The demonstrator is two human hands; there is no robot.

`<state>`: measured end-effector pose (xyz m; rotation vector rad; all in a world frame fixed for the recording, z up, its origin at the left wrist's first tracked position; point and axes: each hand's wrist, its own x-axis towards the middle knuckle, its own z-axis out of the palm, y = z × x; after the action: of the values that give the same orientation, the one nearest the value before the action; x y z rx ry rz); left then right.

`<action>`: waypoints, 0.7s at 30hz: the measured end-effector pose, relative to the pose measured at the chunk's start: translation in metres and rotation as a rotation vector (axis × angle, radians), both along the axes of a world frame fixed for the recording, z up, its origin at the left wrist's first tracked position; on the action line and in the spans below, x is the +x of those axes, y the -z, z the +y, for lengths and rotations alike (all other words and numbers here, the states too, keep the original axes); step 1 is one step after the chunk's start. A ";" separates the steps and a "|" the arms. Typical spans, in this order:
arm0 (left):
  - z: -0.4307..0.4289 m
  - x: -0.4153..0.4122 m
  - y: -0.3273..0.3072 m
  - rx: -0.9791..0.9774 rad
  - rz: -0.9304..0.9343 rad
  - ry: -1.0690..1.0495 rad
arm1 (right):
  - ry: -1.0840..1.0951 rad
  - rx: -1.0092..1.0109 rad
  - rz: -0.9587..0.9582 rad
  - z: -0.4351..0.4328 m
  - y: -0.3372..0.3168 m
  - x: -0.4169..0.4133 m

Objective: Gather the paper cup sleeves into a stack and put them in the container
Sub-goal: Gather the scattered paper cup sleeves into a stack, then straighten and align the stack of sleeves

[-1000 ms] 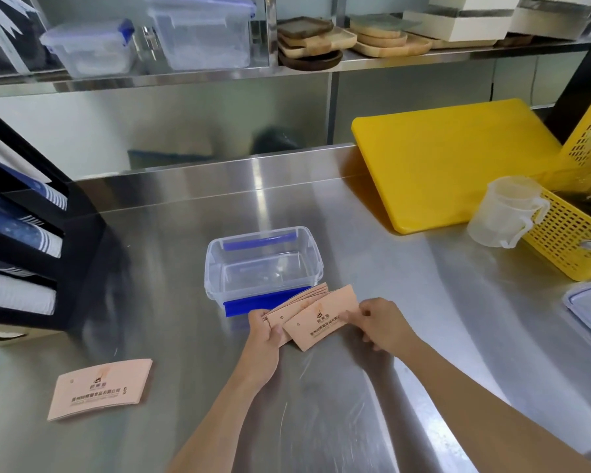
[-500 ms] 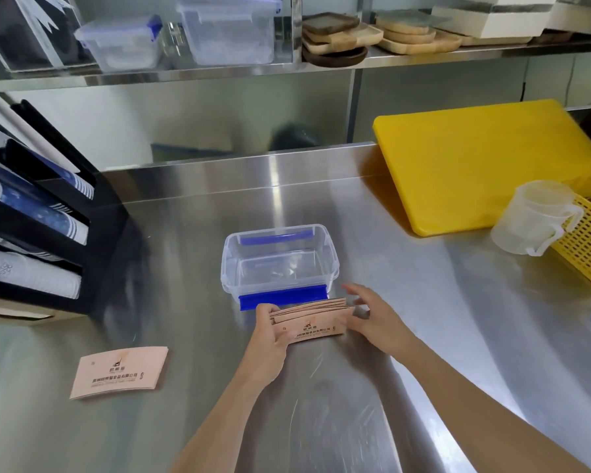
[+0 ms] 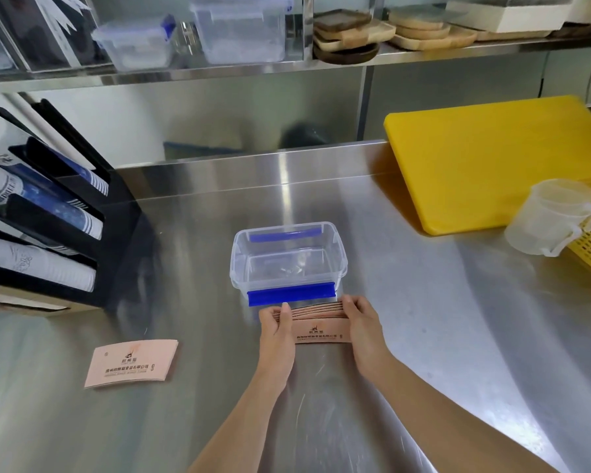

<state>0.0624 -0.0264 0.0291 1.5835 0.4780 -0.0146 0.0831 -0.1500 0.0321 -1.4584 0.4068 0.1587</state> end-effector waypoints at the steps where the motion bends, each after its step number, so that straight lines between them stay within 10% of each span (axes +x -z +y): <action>1: 0.000 0.001 -0.001 0.001 -0.002 -0.005 | -0.007 -0.005 -0.008 -0.001 0.000 -0.001; 7: -0.002 0.003 -0.001 -0.102 -0.018 -0.073 | -0.161 0.056 -0.040 -0.011 0.005 -0.012; 17: -0.004 -0.012 0.002 -0.049 0.033 0.069 | -0.480 -0.419 -0.118 -0.046 0.012 0.002; 21: 0.008 -0.020 0.017 0.266 0.060 0.175 | -0.433 -0.413 -0.141 -0.045 0.013 0.000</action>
<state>0.0420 -0.0186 0.0118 1.8870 0.3987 -0.1372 0.0831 -0.1953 0.0193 -1.9408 -0.0020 0.3297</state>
